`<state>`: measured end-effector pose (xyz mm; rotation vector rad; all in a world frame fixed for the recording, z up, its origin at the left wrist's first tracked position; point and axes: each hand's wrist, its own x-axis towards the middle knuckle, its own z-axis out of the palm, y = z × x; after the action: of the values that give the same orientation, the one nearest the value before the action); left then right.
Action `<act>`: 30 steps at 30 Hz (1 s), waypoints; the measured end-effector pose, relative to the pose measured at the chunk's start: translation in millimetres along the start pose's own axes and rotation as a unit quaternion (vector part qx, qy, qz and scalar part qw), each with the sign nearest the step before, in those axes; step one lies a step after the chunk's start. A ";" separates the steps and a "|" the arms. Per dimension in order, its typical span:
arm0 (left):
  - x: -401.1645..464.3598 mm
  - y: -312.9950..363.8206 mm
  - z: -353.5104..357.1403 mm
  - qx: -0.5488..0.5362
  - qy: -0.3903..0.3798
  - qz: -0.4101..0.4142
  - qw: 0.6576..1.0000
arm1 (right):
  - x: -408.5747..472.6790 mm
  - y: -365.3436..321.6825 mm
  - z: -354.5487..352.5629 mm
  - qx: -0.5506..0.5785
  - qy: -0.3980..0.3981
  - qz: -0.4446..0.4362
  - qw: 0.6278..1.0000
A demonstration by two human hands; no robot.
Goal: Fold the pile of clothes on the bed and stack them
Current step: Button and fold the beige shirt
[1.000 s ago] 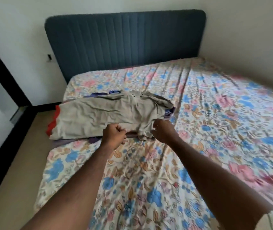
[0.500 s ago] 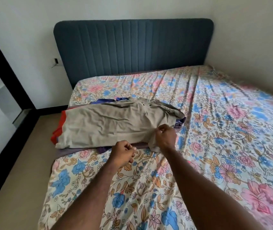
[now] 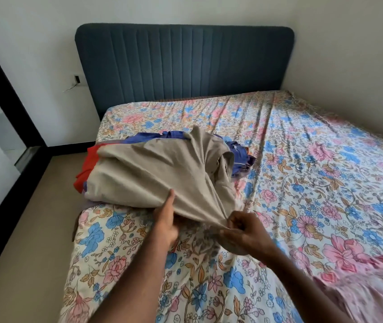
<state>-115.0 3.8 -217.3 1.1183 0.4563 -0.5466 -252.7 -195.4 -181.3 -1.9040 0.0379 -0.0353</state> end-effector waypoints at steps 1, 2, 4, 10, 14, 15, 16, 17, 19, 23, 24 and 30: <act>-1.7 -0.8 -7.8 -0.006 0.036 0.009 0.999 | -12.8 4.7 -6.0 -0.022 0.008 0.017 1.000; -7.6 1.0 -15.5 -0.002 0.078 0.019 0.997 | -21.3 10.4 -11.5 -0.060 0.008 0.038 0.997; -18.7 2.0 -32.0 0.024 0.152 0.044 0.987 | -34.2 24.3 -21.1 -0.184 -0.013 0.080 0.980; -78.8 -17.7 -82.3 0.194 0.225 0.106 0.949 | -55.4 32.1 -15.8 -0.343 -0.108 0.091 0.929; -123.2 -39.2 -134.9 0.361 0.219 0.100 0.901 | -92.0 21.3 1.1 -0.380 -0.208 0.091 0.897; -132.2 -41.7 -145.9 0.418 0.208 0.094 0.879 | -102.7 19.0 4.3 -0.381 -0.223 0.092 0.893; -142.8 -46.5 -157.0 0.489 0.195 0.083 0.846 | -117.5 19.2 9.9 -0.379 -0.240 0.093 0.889; -151.5 -48.7 -166.0 0.565 0.180 0.069 0.802 | -130.7 19.6 15.5 -0.384 -0.252 0.089 0.884; -172.7 -55.8 -183.2 0.685 0.142 0.049 0.713 | -160.9 19.7 27.6 -0.399 -0.278 0.077 0.870; -219.0 -71.2 -201.6 0.818 0.050 -0.033 0.572 | -206.5 14.2 29.1 -0.348 -0.365 0.104 0.857; -230.6 -73.6 -201.6 0.836 0.038 -0.050 0.546 | -213.6 9.8 25.3 -0.324 -0.396 0.119 0.851; -239.3 -55.1 -152.8 0.849 0.139 0.162 0.483 | -180.4 -18.9 16.1 -0.323 -0.201 0.045 0.924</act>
<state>-346.9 170.1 -170.2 3.2102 -0.2833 -0.3328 -432.0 -166.1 -169.8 -2.5305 -0.1615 0.4861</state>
